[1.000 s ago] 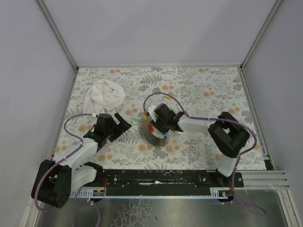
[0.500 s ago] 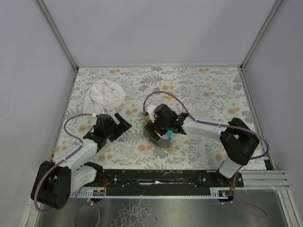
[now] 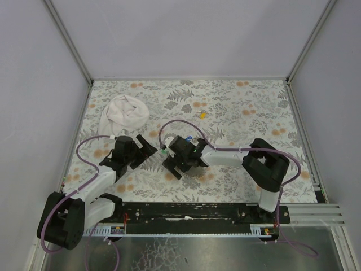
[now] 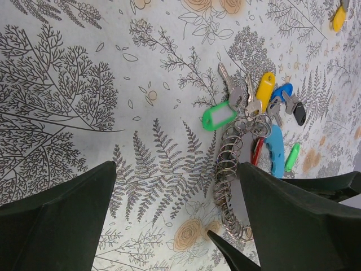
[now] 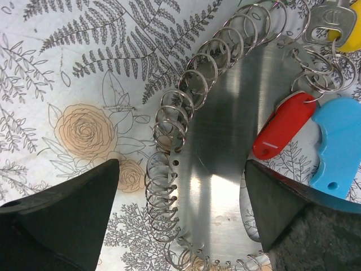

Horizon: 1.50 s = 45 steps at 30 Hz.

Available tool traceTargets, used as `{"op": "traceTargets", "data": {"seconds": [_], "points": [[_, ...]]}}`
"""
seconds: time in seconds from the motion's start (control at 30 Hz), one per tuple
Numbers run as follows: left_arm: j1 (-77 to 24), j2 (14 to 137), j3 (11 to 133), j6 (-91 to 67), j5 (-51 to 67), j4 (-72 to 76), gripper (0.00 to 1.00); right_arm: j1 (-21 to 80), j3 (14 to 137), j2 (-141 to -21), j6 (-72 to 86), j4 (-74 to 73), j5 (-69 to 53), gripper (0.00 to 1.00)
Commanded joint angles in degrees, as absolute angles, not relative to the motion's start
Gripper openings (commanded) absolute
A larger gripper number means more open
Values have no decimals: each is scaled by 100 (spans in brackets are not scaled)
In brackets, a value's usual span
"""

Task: Put the keys on the keyring

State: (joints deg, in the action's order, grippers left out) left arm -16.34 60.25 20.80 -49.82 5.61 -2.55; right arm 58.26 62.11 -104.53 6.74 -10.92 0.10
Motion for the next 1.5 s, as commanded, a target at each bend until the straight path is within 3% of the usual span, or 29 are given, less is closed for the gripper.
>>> {"op": "traceTargets", "data": {"seconds": [0.0, 0.07, 0.4, 1.07, 1.47], "points": [[-1634, 6057, 2046, -4931, 621, 26, 90, 5957, 6457, -10683, 844, -1493, 588, 99], [-1635, 6064, 2056, -4931, 628, 18, 90, 5999, 6501, -10748, 819, -1609, 720, 92], [-1641, 6142, 2058, -4913, 871, 195, 90, 6056, 6207, -10324, 594, -1550, 843, 38], [-2244, 7207, 2111, -5434, 2541, 1886, 76, 6047, 4668, -8580, 76, 640, 407, 37], [-2325, 6997, 1826, -5740, 2604, 2561, 69, 6047, 4072, -8276, 384, 1782, 239, 37]]}}
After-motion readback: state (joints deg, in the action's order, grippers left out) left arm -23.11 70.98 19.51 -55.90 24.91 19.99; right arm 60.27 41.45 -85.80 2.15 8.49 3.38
